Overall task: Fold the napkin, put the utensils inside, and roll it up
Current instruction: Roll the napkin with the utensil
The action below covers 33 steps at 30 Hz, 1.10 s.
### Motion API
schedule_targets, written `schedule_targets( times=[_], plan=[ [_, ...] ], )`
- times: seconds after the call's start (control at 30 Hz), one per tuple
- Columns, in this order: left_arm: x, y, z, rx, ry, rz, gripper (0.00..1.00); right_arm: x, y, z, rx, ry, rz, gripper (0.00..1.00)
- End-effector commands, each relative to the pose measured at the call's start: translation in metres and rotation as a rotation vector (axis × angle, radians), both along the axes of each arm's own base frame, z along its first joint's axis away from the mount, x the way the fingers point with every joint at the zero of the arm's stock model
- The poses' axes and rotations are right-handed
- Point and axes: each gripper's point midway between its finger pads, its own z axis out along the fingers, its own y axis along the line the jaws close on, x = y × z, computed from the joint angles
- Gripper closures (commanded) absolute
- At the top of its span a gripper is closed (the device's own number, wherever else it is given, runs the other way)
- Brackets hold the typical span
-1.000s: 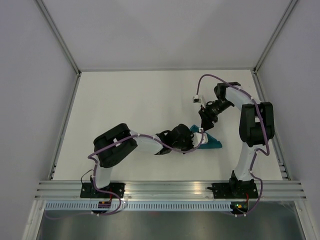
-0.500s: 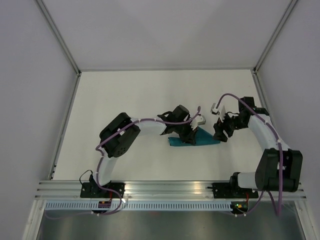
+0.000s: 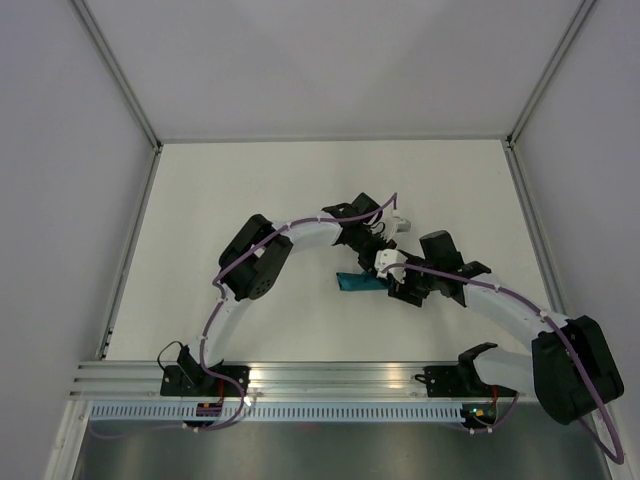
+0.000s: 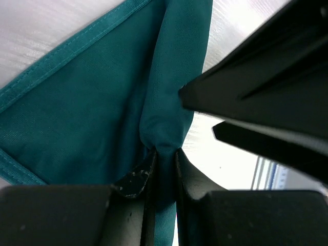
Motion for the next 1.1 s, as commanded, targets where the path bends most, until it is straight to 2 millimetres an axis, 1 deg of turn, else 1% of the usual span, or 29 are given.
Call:
schedule_targets(
  times=[0.0,0.03,0.1,0.23,0.33,0.37,0.43,0.47,0.53,0.57,0.6,0.63,0.67,0.7,0.73,0.77,0.8,0.83,0.87,0.93,0.97,1.0,1.03,1.07],
  plan=[
    [-0.009,0.015,-0.020,0.127,0.148,0.049,0.85,0.030,0.005,0.009,-0.033,-0.159,-0.046,0.29],
    [-0.009,0.015,-0.019,0.126,0.152,0.048,0.85,0.025,0.008,0.003,-0.047,-0.155,-0.029,0.29],
    [-0.009,0.014,-0.019,0.125,0.161,0.048,0.85,0.029,0.007,-0.001,-0.073,-0.182,-0.038,0.30],
    [-0.012,0.014,-0.016,0.118,0.175,0.042,0.83,0.025,0.008,-0.013,-0.101,-0.179,-0.031,0.33],
    [-0.013,0.013,-0.011,0.106,0.176,0.036,0.77,0.024,0.007,-0.019,-0.113,-0.164,-0.029,0.40],
    [-0.011,0.012,-0.010,0.103,0.172,0.039,0.74,0.024,0.007,-0.019,-0.116,-0.162,-0.030,0.46],
    [-0.010,0.011,-0.006,0.095,0.165,0.039,0.71,0.022,0.006,-0.022,-0.126,-0.148,-0.029,0.52],
    [-0.009,0.011,-0.003,0.092,0.160,0.044,0.67,0.021,0.006,-0.023,-0.128,-0.141,-0.026,0.57],
    [-0.006,0.009,0.002,0.079,0.145,0.052,0.65,0.017,0.004,-0.024,-0.138,-0.123,-0.022,0.60],
    [-0.003,0.007,0.012,0.063,0.133,0.065,0.62,0.016,0.005,-0.025,-0.136,-0.115,-0.011,0.62],
    [0.000,0.007,0.014,0.060,0.126,0.081,0.61,0.011,0.004,-0.027,-0.143,-0.091,-0.005,0.63],
    [0.008,0.003,0.022,0.023,0.092,0.096,0.60,0.011,0.005,-0.026,-0.141,-0.086,0.002,0.63],
    [0.013,0.002,0.030,0.006,0.096,0.127,0.58,0.008,0.006,-0.027,-0.139,-0.073,0.013,0.64],
    [0.016,0.004,0.043,-0.019,0.082,0.147,0.57,0.005,0.006,-0.028,-0.143,-0.054,0.022,0.64],
    [0.024,-0.002,0.056,-0.076,0.050,0.159,0.55,0.003,0.006,-0.028,-0.145,-0.041,0.030,0.64],
    [0.032,0.001,0.065,-0.096,0.061,0.196,0.55,0.001,0.006,-0.030,-0.150,-0.022,0.041,0.64],
    [0.036,0.003,0.080,-0.128,0.042,0.220,0.54,-0.003,0.008,-0.029,-0.150,0.005,0.056,0.64],
    [0.046,0.001,0.092,-0.178,0.010,0.241,0.54,-0.004,0.008,-0.029,-0.150,0.023,0.063,0.64],
    [0.056,0.005,0.104,-0.206,0.018,0.288,0.53,-0.007,0.009,-0.031,-0.155,0.049,0.079,0.64],
    [0.063,0.015,0.122,-0.249,0.000,0.343,0.53,-0.012,0.013,-0.027,-0.145,0.103,0.104,0.64],
    [0.074,0.017,0.135,-0.301,-0.029,0.378,0.53,-0.014,0.012,-0.031,-0.152,0.136,0.114,0.65],
    [0.078,0.024,0.130,-0.287,-0.044,0.423,0.53,-0.016,0.015,-0.028,-0.148,0.162,0.137,0.65],
    [0.080,0.028,0.149,-0.320,-0.086,0.444,0.53,-0.015,0.013,-0.027,-0.146,0.178,0.140,0.65],
    [0.082,0.035,0.145,-0.321,-0.107,0.476,0.53,-0.017,0.012,-0.029,-0.155,0.220,0.144,0.65]
  ],
)
